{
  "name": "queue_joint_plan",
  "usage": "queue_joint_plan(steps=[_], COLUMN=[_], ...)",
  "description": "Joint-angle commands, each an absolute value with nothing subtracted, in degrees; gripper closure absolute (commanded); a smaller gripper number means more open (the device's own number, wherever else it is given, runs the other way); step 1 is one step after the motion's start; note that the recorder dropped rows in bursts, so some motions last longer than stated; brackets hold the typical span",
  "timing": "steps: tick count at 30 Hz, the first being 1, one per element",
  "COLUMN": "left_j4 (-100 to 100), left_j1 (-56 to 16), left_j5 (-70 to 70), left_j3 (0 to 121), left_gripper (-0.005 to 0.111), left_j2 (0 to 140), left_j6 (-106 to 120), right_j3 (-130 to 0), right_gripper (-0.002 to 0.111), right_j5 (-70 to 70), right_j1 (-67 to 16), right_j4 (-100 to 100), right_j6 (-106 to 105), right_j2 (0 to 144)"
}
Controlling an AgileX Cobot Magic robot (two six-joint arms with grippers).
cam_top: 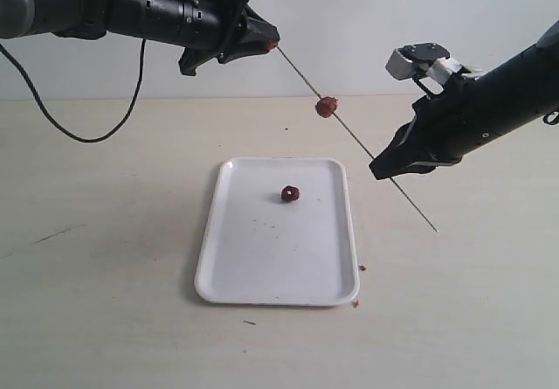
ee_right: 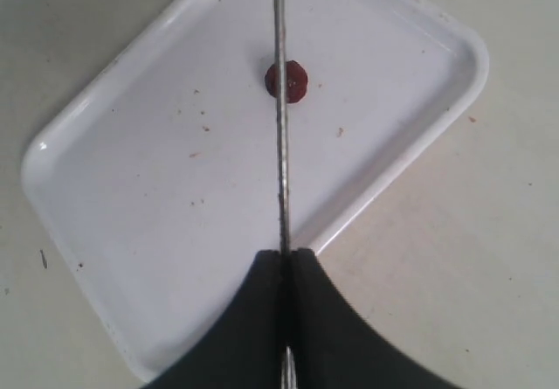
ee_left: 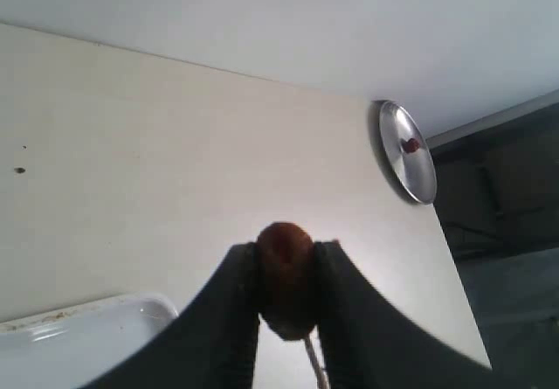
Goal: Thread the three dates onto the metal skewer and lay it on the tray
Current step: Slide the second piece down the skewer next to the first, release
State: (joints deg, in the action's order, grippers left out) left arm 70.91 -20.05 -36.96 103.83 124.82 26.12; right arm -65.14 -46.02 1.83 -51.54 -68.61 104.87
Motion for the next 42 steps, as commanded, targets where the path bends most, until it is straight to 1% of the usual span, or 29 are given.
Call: queue_joint_plan(steps=[1, 11, 17, 27, 33, 39, 41, 42], left_j4=[70.6, 70.6, 70.2, 68.6, 66.5, 63.5, 63.5, 63.3], left_j1=[-20.0, -21.4, -21.8, -25.4, -27.3, -27.5, -27.5, -27.5], left_j5=[-37.0, -35.5, -36.3, -37.3, -37.2, -37.5, -37.4, -37.4], left_j3=[103.9, 103.9, 103.9, 103.9, 103.9, 103.9, 103.9, 103.9], left_gripper=[0.084, 0.084, 0.084, 0.084, 0.084, 0.084, 0.078, 0.071], left_j2=[124.5, 124.5, 124.5, 124.5, 124.5, 124.5, 124.5, 124.5], left_j6=[26.8, 26.8, 26.8, 27.0, 27.2, 27.4, 29.8, 30.9], right_j3=[-64.9, -64.9, -64.9, -64.9, -64.9, -64.9, -64.9, -64.9], right_gripper=[0.108, 0.108, 0.108, 0.108, 0.108, 0.108, 0.108, 0.108], right_j5=[-46.1, -46.6, -42.7, -42.0, -41.3, -39.9, -39.9, -39.9], right_j1=[2.0, 2.0, 2.0, 2.0, 2.0, 2.0, 2.0, 2.0], right_j4=[-52.3, -52.3, -54.7, -70.2, -73.9, -77.4, -77.4, -77.4], right_j6=[-69.4, -70.4, -70.4, -82.6, -85.0, -87.5, -87.5, -87.5], right_j2=[104.7, 104.7, 104.7, 104.7, 104.7, 104.7, 104.7, 104.7])
